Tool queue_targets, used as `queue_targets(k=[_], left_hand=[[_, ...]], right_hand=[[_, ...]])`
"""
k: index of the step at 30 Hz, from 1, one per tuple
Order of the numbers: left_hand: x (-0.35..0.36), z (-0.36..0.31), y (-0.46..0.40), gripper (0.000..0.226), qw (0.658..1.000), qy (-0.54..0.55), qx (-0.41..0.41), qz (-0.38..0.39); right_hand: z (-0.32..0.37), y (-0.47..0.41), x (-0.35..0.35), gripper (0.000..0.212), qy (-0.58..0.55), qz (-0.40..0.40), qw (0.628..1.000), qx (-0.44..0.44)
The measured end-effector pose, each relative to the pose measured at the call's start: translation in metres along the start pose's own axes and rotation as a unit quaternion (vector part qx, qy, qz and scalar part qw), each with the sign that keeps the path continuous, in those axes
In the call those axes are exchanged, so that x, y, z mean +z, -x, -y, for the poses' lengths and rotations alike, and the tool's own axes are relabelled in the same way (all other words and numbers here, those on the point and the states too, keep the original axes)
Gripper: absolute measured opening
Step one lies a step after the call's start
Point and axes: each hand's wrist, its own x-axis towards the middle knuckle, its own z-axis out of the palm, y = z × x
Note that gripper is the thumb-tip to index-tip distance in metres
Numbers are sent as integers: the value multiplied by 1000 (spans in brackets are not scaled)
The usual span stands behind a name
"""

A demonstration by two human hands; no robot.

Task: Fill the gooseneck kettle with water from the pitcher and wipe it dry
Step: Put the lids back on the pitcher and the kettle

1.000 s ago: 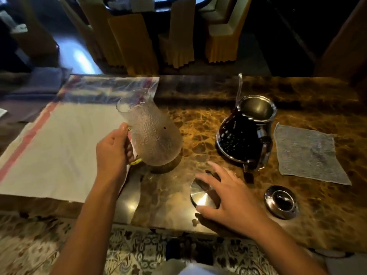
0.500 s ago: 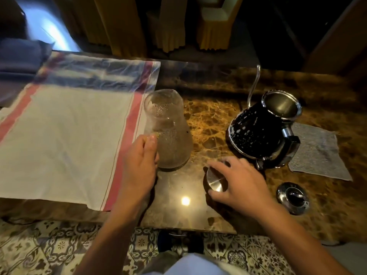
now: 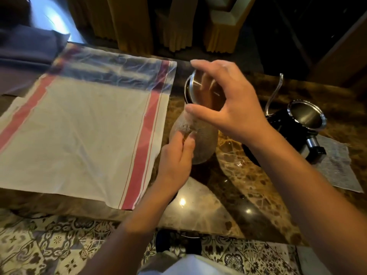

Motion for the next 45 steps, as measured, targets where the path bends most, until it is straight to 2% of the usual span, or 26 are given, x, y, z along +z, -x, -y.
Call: queue_targets(k=[7,13,16,18,23,29,33,37,41,45], left_hand=[[2,0,-5,47,999,-10,36,-3],[4,-1,-10,31,999,-3,52,1],[4,1,-12,35,999,-1,49,9],[2,3,-12,41,998,21,45,23],[-1,4,-11,33,995,65,15,70],[-7,0,-12,37,977,174,-37,121],[-11,-5,-10,40,980,147,-57,124],[-19,-11,-8,36,990,41,-40,130],[-16,-16,-4,40,994,-4,-32,101],[-6,-23,-2,39,997,-33,-40,54]], right_hand=[[2,-6,-5,79,90,85,992,35],[9,-1,0,69,80,108,989,67],[10,0,1,62,61,128,987,74],[10,-1,-1,57,60,155,983,81],[17,-10,-10,53,68,220,967,110],[11,-4,-4,51,33,208,971,108],[5,1,3,49,9,169,981,92],[-2,6,8,49,34,148,987,51],[-8,26,-6,49,90,140,986,-19],[-24,59,-32,51,48,150,987,-43]])
